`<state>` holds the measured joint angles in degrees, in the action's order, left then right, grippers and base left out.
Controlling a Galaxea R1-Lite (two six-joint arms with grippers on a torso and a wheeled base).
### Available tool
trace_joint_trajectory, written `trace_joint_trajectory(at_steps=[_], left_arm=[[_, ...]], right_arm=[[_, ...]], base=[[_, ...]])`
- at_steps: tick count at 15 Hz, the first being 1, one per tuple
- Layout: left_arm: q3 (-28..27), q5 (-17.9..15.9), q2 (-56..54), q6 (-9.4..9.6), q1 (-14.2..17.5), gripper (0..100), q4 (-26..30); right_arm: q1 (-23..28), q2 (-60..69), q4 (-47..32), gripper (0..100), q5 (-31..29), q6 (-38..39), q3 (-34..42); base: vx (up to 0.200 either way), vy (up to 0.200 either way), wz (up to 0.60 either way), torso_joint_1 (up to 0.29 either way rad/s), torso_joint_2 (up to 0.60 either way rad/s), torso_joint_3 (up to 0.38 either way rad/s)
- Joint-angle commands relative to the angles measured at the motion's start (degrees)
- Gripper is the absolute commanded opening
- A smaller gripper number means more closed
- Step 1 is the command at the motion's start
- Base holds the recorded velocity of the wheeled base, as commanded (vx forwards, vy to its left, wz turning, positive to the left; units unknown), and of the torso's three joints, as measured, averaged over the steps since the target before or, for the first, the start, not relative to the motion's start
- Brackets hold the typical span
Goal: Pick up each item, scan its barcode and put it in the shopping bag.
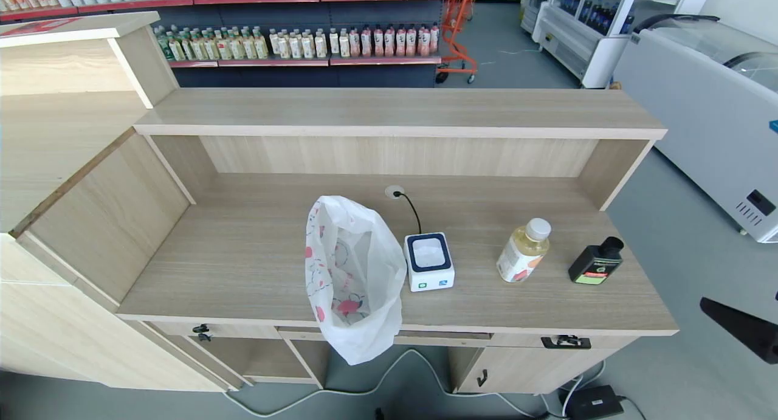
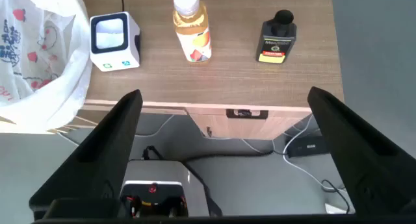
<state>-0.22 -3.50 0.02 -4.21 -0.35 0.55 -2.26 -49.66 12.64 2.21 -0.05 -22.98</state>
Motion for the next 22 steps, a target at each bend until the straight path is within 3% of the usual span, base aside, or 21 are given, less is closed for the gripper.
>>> trace_joint_trajectory(at_steps=[1,3,7,15,22], left_arm=[[-0.04,-0.02,-0.02,-0.01,0.00,100,-0.02],[-0.04,-0.02,-0.02,-0.01,0.00,100,-0.02],[-0.04,-0.02,-0.02,-0.01,0.00,100,-0.02],[-0.04,-0.02,-0.02,-0.01,0.00,100,0.07],[-0.04,-0.02,-0.02,-0.01,0.00,100,0.07]], right_arm=[[0.85,-20.38,14.69,100,-0.27,5.94,1.62],[2.69,-34.62,29.55,100,-1.77,5.94,2.41],[4.89,-51.94,46.60,100,-1.94,6.38,3.12],[-0.29,-68.37,60.04,100,-0.80,7.70,-3.65],[-2.40,-76.63,60.75,100,1.22,8.22,-14.64]], base=[[0.000,0.000,0.00,0.000,0.00,0.000],[0.000,0.000,0.00,0.000,0.00,0.000],[0.000,0.000,0.00,0.000,0.00,0.000],[0.000,0.000,0.00,0.000,0.00,0.000],[0.000,0.000,0.00,0.000,0.00,0.000]])
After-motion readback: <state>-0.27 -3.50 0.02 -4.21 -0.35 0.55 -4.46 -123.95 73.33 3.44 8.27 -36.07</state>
